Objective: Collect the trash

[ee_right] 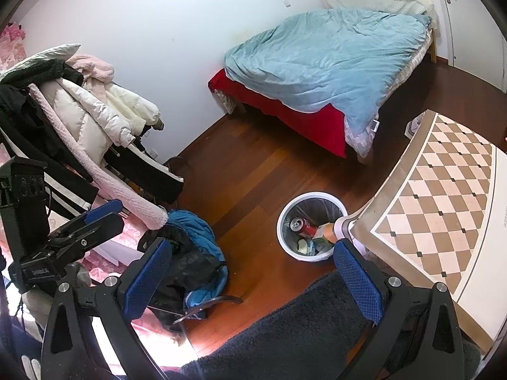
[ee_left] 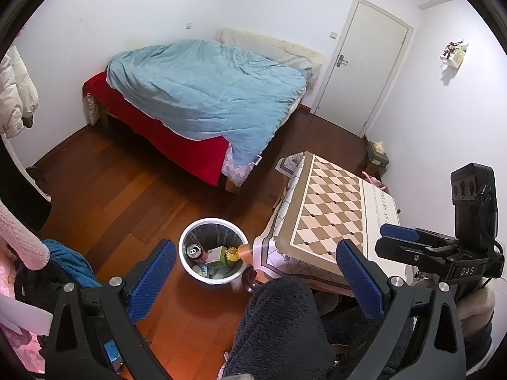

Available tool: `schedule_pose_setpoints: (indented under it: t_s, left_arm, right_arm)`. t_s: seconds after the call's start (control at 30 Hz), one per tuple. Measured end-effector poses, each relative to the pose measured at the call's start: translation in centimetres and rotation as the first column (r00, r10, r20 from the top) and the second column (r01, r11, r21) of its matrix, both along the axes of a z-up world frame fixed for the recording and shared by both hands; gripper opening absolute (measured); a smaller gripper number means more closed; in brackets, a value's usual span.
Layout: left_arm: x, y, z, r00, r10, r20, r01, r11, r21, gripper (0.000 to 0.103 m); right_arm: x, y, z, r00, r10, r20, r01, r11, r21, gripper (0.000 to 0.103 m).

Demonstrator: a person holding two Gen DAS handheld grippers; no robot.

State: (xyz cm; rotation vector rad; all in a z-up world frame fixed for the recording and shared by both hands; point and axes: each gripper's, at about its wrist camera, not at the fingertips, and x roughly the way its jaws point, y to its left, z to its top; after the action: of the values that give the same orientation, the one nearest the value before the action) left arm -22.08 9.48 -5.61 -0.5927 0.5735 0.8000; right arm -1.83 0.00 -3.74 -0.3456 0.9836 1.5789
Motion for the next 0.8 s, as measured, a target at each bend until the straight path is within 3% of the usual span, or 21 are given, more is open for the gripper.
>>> schedule_pose_setpoints:
  t_s: [0.8]
  left_arm:
    - [1.2, -0.4, 0.6, 0.999, -0.03, 0.011, 0.03, 1.0, 0.009, 0.103]
  right_arm:
    - [0.2, -0.8, 1.1, 1.0, -0.01, 0.011, 0.01, 1.0, 0.02, 0.103]
